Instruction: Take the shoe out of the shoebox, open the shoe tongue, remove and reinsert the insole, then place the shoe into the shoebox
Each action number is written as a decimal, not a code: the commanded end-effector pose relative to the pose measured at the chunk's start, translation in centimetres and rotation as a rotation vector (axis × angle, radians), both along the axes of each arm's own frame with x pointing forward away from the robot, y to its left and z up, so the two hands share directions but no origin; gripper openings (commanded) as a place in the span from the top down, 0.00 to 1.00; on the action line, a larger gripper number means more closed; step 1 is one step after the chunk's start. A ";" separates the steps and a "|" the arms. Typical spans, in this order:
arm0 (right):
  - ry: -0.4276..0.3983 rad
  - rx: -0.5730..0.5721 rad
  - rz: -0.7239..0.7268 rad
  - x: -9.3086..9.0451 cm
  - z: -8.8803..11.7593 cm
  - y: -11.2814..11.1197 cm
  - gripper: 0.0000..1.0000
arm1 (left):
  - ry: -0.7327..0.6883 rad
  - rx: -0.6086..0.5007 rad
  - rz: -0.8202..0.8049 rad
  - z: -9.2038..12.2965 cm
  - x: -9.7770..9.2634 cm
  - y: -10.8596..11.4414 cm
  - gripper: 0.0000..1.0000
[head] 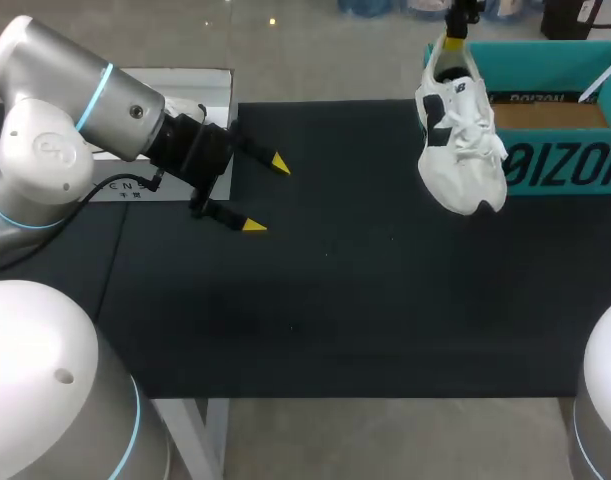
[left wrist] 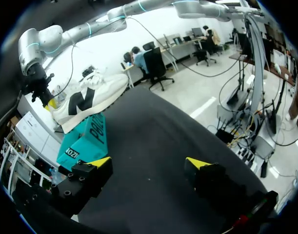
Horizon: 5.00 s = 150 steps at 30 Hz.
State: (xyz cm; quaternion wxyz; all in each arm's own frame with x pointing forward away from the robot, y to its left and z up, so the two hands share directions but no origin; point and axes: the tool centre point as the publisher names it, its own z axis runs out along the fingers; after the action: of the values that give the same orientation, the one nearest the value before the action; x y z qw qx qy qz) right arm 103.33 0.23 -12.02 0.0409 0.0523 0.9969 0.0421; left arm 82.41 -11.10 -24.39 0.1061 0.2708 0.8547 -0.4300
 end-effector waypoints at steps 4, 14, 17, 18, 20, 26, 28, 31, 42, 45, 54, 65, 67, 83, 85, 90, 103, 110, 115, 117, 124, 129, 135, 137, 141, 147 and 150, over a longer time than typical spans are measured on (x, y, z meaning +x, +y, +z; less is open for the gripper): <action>0.002 -0.004 0.000 0.0 0.5 0.1 1.00 | 0.001 0.003 -0.001 0.0 0.0 0.0 0.00; 0.005 -0.008 -0.143 1.6 0.7 -1.1 1.00 | 0.001 0.003 -0.001 0.0 0.0 0.0 0.00; 0.023 0.073 -0.342 3.6 1.5 -3.6 1.00 | 0.001 0.003 -0.001 0.0 0.0 0.0 0.00; 0.004 0.087 -0.423 4.0 1.8 -4.6 1.00 | 0.001 0.003 -0.001 0.0 0.0 0.0 0.00; -0.003 0.137 -0.545 4.4 2.0 -6.4 1.00 | 0.001 0.003 -0.001 0.0 0.0 0.0 0.00; -0.017 0.229 -0.971 5.4 2.3 -12.4 1.00 | 0.001 0.003 -0.001 0.0 0.0 0.0 0.00; -0.005 0.210 -1.097 5.8 1.9 -14.4 1.00 | 0.001 0.003 -0.001 0.0 0.0 0.0 0.00; -0.001 0.196 -1.284 5.5 1.2 -17.7 1.00 | 0.001 0.003 -0.001 0.0 0.0 0.0 0.00; -0.022 0.196 -1.421 4.8 1.0 -20.2 1.00 | 0.001 0.003 -0.001 0.0 0.0 0.0 0.00; -0.022 0.196 -1.421 4.8 1.0 -20.2 1.00 | 0.001 0.003 -0.001 0.0 0.0 0.0 0.00; -0.022 0.196 -1.421 4.8 1.0 -20.2 1.00 | 0.001 0.003 -0.001 0.0 0.0 0.0 0.00; -0.187 0.331 -1.744 8.0 0.4 -23.6 1.00 | 0.001 0.003 -0.001 0.0 0.0 0.0 0.00; -0.221 0.372 -1.820 8.3 0.5 -24.6 1.00 | 0.001 0.003 -0.001 0.0 0.0 0.0 0.00; -0.129 0.388 -1.969 8.2 -3.1 -30.6 1.00 | 0.001 0.003 -0.001 0.0 0.0 0.0 0.00; -0.133 0.373 -1.949 8.0 -3.7 -30.8 1.00 | 0.001 0.003 -0.001 0.0 0.0 0.0 0.00; -0.131 0.341 -1.904 7.4 -4.1 -31.3 1.00 | 0.001 0.003 -0.001 0.0 0.0 0.0 0.00; -0.120 0.227 -1.821 5.4 -7.8 -32.5 1.00 | 0.001 0.003 -0.001 0.0 0.0 0.0 0.00; -0.089 0.206 -1.801 4.4 -9.3 -32.8 1.00 | 0.001 0.003 -0.001 0.0 0.0 0.0 0.00; -0.089 0.217 -1.784 4.4 -9.9 -32.8 1.00 | 0.001 0.003 -0.001 0.0 0.0 0.0 0.00; -0.082 0.241 -1.770 4.2 -10.1 -32.8 1.00 | 0.001 0.003 -0.001 0.0 0.0 0.0 0.00; -0.124 0.239 -1.745 3.7 -12.2 -32.5 1.00 | 0.001 0.003 -0.001 0.0 0.0 0.0 0.00; -0.117 0.237 -1.735 3.6 -13.7 -32.5 1.00 | 0.001 0.003 -0.001 0.0 0.0 0.0 0.00; -0.114 0.222 -1.716 3.8 -16.0 -32.2 1.00 | 0.001 0.003 -0.001 0.0 0.0 0.0 0.00; -0.104 0.218 -1.714 3.9 -16.7 -32.3 1.00 | 0.001 0.003 -0.001 0.0 0.0 0.0 0.00; -0.088 0.216 -1.716 4.3 -18.1 -32.3 1.00 | 0.001 0.003 -0.001 0.0 0.0 0.0 0.00; -0.061 0.209 -1.718 4.9 -19.8 -32.0 1.00 | 0.001 0.003 -0.001 0.0 0.0 0.0 0.00; -0.051 0.205 -1.715 5.1 -20.7 -31.9 1.00 | 0.001 0.003 -0.001 0.0 0.0 0.0 0.00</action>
State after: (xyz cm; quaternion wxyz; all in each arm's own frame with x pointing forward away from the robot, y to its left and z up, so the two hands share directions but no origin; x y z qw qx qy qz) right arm 107.40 -31.54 -31.98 0.0825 0.7891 0.6021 0.0900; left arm 82.40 -11.09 -24.39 0.1062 0.2708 0.8547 -0.4300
